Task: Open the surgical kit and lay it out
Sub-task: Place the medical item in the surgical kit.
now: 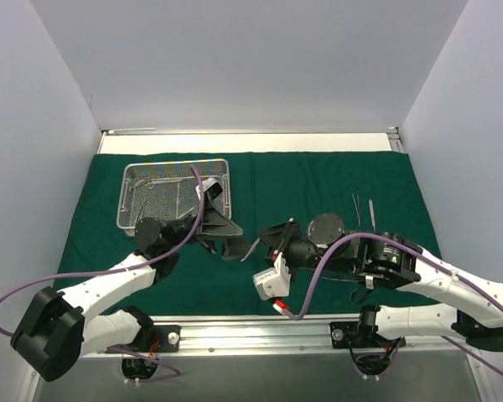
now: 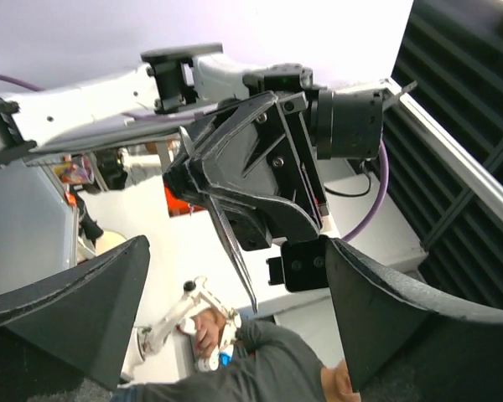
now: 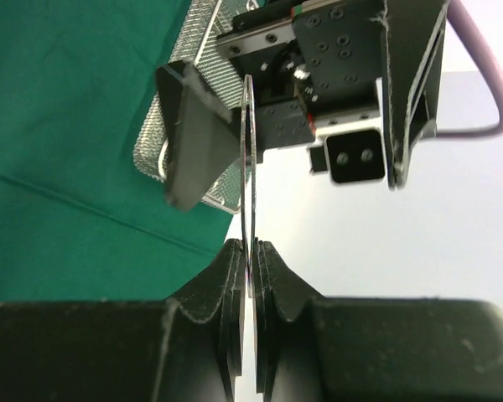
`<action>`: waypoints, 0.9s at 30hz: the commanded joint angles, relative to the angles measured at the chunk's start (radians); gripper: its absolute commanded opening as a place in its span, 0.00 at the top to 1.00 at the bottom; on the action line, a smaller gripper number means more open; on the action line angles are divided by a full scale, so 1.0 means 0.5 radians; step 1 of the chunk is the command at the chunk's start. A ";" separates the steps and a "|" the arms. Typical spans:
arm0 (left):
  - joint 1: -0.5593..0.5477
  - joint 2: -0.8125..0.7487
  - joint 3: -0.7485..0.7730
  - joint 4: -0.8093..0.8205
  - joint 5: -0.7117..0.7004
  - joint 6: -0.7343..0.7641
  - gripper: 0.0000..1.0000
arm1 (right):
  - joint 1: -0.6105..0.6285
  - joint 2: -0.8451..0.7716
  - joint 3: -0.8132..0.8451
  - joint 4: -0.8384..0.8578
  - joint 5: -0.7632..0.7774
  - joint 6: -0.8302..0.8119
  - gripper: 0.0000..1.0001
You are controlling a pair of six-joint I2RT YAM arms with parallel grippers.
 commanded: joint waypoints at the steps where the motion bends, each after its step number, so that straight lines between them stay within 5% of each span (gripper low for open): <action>1: 0.175 -0.067 -0.082 -0.002 0.004 -0.591 0.06 | -0.012 -0.061 -0.024 0.022 0.009 0.128 1.00; 5: 0.553 -0.095 -0.039 -0.173 0.206 -0.436 0.06 | -0.219 -0.107 -0.116 0.080 0.027 0.468 1.00; 6: 0.614 -0.134 0.006 -0.356 0.301 -0.174 0.06 | -0.327 -0.122 -0.189 0.138 -0.070 0.569 1.00; 8: 0.743 -0.187 0.205 -1.205 0.360 0.229 0.06 | -0.551 -0.119 -0.260 0.199 -0.178 0.894 1.00; 9: 0.789 -0.196 0.297 -1.609 0.360 0.765 0.06 | -0.743 -0.107 -0.294 0.273 -0.197 1.032 1.00; 10: 0.835 -0.190 0.523 -2.390 0.324 1.074 0.06 | -0.833 -0.095 -0.346 0.279 -0.206 1.219 1.00; 12: 0.940 -0.135 0.757 -2.994 0.168 1.806 0.06 | -1.108 -0.055 -0.392 0.374 -0.221 1.446 1.00; 16: 0.961 0.150 1.273 -4.097 -0.295 2.588 0.06 | -1.545 0.144 -0.368 0.436 -0.246 2.008 1.00; 21: 0.949 0.316 1.926 -4.641 -1.034 3.114 0.06 | -1.803 0.435 -0.349 0.381 -0.081 2.493 1.00; 23: 0.955 0.289 2.019 -4.751 -1.408 3.090 0.06 | -1.956 0.521 -0.355 0.314 0.014 2.610 1.00; 27: 0.977 0.283 2.084 -4.782 -1.664 3.004 0.06 | -2.162 0.635 -0.405 0.274 0.097 2.834 1.00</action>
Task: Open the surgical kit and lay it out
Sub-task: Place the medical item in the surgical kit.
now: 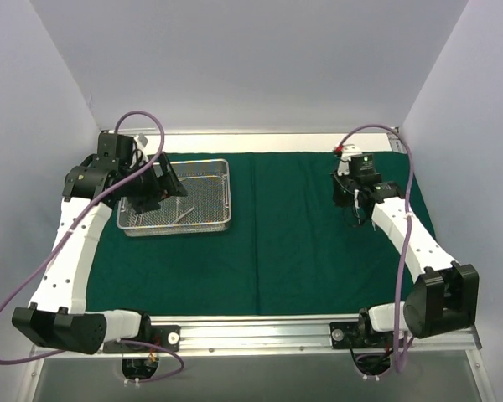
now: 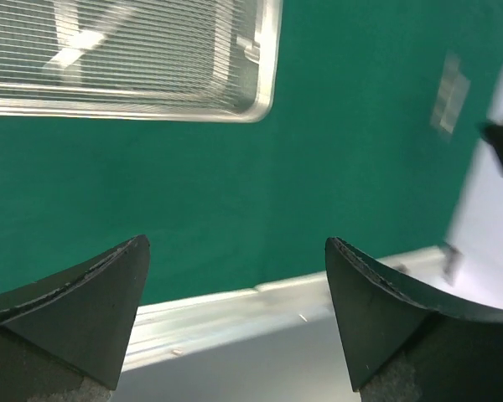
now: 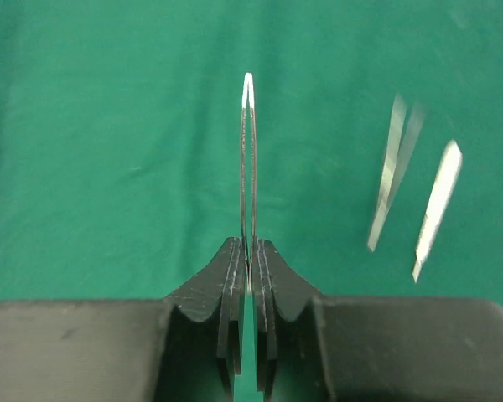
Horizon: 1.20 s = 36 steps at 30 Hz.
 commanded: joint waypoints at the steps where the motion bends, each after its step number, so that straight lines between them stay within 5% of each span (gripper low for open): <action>1: 0.028 -0.058 0.077 -0.230 -0.453 0.109 0.06 | -0.172 0.055 0.004 -0.082 0.145 0.329 1.00; 15: 0.049 0.209 0.214 -0.009 -0.432 0.360 0.06 | -0.400 0.651 0.105 -0.079 0.280 0.071 1.00; 36: 0.166 0.298 0.172 0.080 -0.223 0.357 0.05 | -0.400 0.875 0.108 0.031 0.271 0.019 1.00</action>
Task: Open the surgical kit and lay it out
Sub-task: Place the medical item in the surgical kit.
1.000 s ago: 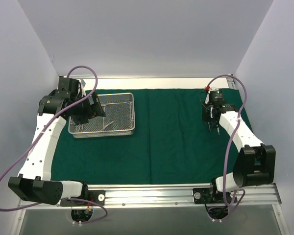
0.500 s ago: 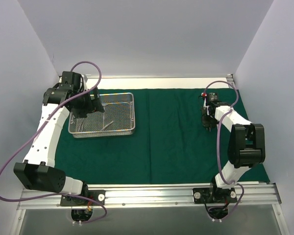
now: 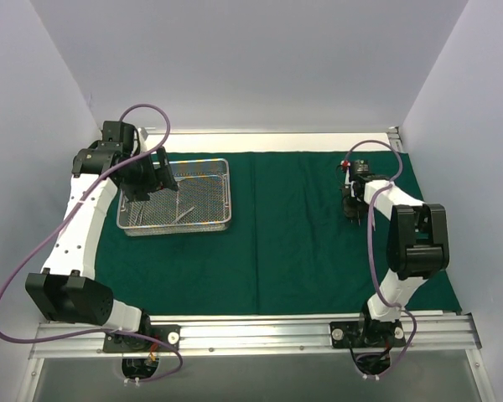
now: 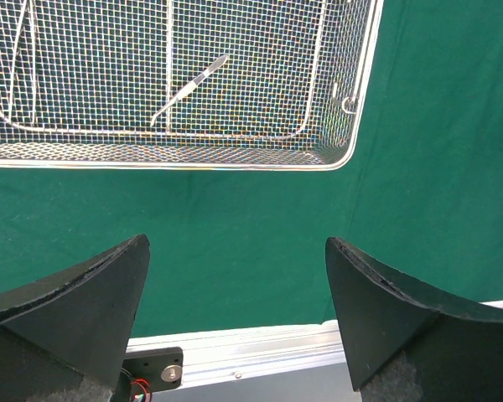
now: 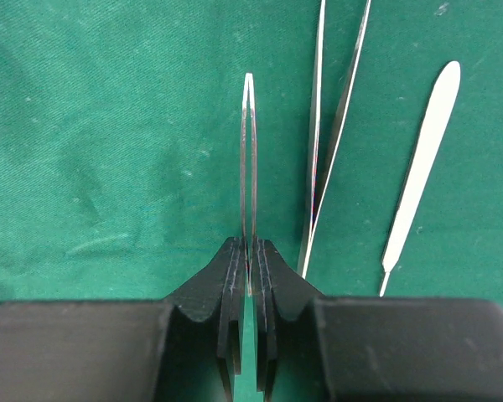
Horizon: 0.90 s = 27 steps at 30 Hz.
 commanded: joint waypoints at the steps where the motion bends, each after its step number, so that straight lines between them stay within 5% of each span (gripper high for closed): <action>1: 0.032 -0.004 0.043 0.093 0.056 0.015 0.05 | 0.005 0.010 0.058 -0.011 0.013 0.011 1.00; 14: 0.087 -0.013 -0.006 0.108 0.062 -0.007 0.04 | 0.024 0.112 0.046 -0.020 0.001 0.017 1.00; 27: 0.133 -0.013 -0.065 0.154 0.083 -0.007 0.03 | 0.067 0.032 0.031 0.001 -0.021 0.063 0.81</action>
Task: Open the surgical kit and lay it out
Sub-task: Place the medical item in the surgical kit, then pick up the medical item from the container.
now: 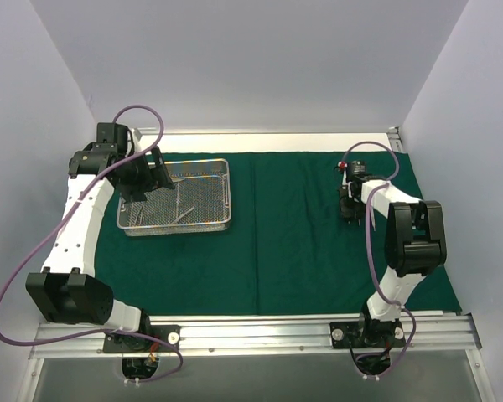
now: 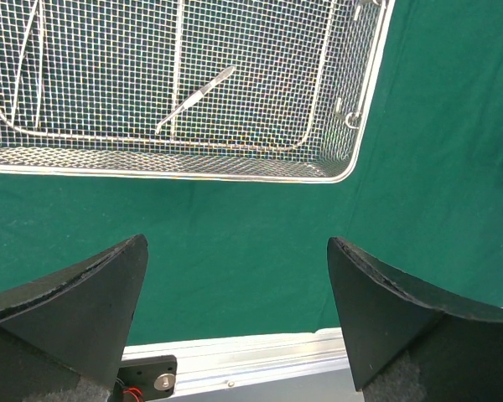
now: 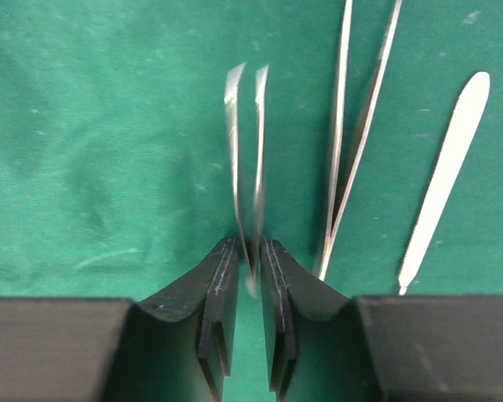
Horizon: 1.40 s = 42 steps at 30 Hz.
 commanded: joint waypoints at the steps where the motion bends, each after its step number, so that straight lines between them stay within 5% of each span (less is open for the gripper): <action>1: 0.037 -0.013 -0.014 0.090 0.021 0.006 0.03 | 0.031 -0.050 0.023 -0.027 -0.018 0.043 0.81; 17: 0.059 0.110 -0.063 0.145 0.061 -0.019 0.04 | 0.093 -0.250 0.284 -0.205 0.169 0.068 0.62; 25: 0.056 0.364 -0.005 0.157 0.116 -0.009 0.00 | 0.120 -0.373 0.351 -0.284 0.179 0.055 0.61; 32: -0.033 0.788 0.277 -0.118 0.009 0.003 0.14 | 0.276 -0.391 0.437 -0.278 0.019 0.163 0.61; 42: -0.279 1.411 0.872 -0.459 -0.524 0.294 0.33 | 0.378 -0.504 0.382 -0.205 -0.091 0.123 0.61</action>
